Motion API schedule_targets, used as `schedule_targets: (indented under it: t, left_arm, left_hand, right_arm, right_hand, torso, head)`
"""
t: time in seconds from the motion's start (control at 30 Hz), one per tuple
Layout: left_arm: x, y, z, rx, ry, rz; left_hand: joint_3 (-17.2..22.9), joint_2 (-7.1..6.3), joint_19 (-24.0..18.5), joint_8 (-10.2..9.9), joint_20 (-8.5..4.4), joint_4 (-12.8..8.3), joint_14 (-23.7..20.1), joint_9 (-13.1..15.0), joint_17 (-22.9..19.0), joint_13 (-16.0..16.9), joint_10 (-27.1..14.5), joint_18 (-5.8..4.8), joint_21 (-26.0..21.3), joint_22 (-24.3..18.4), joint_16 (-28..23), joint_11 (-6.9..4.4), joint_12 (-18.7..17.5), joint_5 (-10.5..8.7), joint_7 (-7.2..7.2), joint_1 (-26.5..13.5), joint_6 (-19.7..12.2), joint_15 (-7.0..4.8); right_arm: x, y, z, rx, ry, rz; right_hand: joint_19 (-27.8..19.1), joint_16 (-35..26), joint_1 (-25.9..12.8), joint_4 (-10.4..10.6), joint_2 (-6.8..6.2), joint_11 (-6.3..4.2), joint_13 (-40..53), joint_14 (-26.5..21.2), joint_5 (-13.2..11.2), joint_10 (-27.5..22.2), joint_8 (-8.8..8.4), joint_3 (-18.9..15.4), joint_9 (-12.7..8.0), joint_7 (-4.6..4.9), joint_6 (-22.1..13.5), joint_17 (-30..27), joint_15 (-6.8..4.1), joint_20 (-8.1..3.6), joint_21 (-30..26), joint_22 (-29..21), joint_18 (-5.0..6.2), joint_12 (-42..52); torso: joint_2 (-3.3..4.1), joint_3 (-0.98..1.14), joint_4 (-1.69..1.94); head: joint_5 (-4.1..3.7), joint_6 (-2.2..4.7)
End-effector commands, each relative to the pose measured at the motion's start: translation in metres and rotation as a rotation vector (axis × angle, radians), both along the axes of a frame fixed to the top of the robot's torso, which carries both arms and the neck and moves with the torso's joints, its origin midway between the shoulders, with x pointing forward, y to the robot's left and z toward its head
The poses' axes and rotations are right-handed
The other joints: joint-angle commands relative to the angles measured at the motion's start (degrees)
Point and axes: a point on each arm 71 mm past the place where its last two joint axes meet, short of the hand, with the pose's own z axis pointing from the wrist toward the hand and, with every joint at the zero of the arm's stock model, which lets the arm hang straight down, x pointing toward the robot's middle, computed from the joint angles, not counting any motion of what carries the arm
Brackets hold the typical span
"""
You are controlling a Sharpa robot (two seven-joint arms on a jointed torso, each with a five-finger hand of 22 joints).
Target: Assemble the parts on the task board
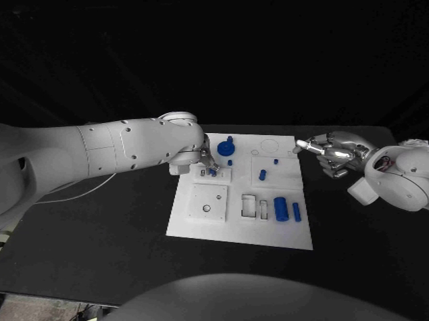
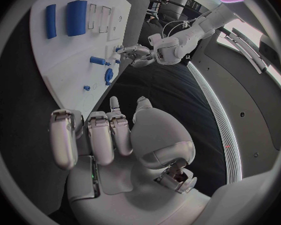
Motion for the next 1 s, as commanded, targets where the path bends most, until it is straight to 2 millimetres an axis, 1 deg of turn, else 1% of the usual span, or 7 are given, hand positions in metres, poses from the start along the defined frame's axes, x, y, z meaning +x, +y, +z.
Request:
schedule_targets:
  t: [0.03,0.3,0.5,0.63,1.0]
  left_arm:
    - [-0.0017,0.0059,-0.0015,0.072,0.026,0.065]
    - [-0.0015,0.0066,-0.0019,0.069,0.023,0.069]
    - [-0.0016,0.0061,-0.0023,0.07,0.025,0.068]
    - [-0.0017,0.0053,-0.0026,0.07,0.026,0.066]
    - [-0.0019,0.0037,-0.0053,0.068,0.03,0.061]
  left_hand:
    - [0.29,0.32,1.55,-0.35,-0.11,-0.13,6.14,0.09,15.07,15.06,5.65,0.15,-0.3,7.78,0.14,0.07,0.01,0.01,-0.52,0.19,-0.08,-0.26]
    - [0.44,0.22,1.54,-0.41,-0.1,-0.15,6.14,0.09,15.07,15.06,5.65,0.15,-0.31,7.78,0.14,0.09,0.01,-0.06,-0.49,0.11,-0.14,-0.25]
    - [0.64,0.09,1.49,-0.53,-0.09,-0.16,6.14,0.08,15.07,15.06,5.65,0.17,-0.37,7.71,0.14,0.12,0.01,-0.13,-0.45,-0.03,-0.25,-0.23]
    - [0.8,0.02,1.49,-0.61,-0.07,-0.16,6.14,0.07,15.07,15.06,5.65,0.17,-0.38,7.71,0.14,0.15,0.01,-0.23,-0.41,-0.14,-0.31,-0.22]
    - [1.31,-0.13,1.37,-0.85,-0.02,-0.25,6.14,0.04,15.07,15.06,5.65,0.22,-0.52,7.57,0.14,0.22,0.01,-0.58,-0.33,-0.35,-0.46,-0.15]
  right_arm:
    - [-0.0008,0.0008,-0.0003,-0.001,-0.002,0.013]
    - [-0.0008,0.0008,-0.0007,-0.001,-0.001,0.014]
    - [-0.001,0.0006,-0.0012,-0.001,0.0,0.014]
    - [-0.0011,0.0004,-0.0014,-0.001,0.0,0.014]
    - [-0.0015,-0.0003,-0.0017,-0.001,0.001,0.012]
  right_hand:
    - [-0.56,0.2,0.45,0.11,0.06,-0.4,11.66,6.07,0.36,6.03,0.22,0.33,-0.05,-0.16,0.24,15.1,-0.37,0.01,-0.3,12.38,0.35,-0.22]
    - [-0.58,0.2,0.5,0.12,0.06,-0.4,11.66,6.07,0.39,6.03,0.23,0.35,-0.06,-0.14,0.28,15.1,-0.38,0.01,-0.32,12.38,0.35,-0.22]
    - [-0.58,0.2,0.5,0.12,0.06,-0.4,11.66,6.07,0.39,6.03,0.23,0.35,-0.06,-0.14,0.28,15.1,-0.38,0.01,-0.32,12.38,0.35,-0.22]
    - [-0.58,0.2,0.53,0.13,0.07,-0.4,11.66,6.07,0.4,6.03,0.24,0.36,-0.06,-0.14,0.32,15.1,-0.38,0.01,-0.31,12.38,0.35,-0.22]
    - [-0.58,0.2,0.53,0.13,0.07,-0.4,11.66,6.07,0.4,6.03,0.24,0.36,-0.06,-0.14,0.32,15.1,-0.38,0.01,-0.31,12.38,0.35,-0.22]
  torso:
    - [0.01,0.0,-0.03]
    - [0.0,0.02,0.0]
    - [-0.01,-0.02,-0.05]
    - [-0.02,0.02,-0.03]
    - [0.01,-0.01,-0.01]
  head:
    - [0.06,0.0]
    - [0.05,0.0]
    - [0.12,0.0]
    - [0.11,0.0]
    - [0.07,0.0]
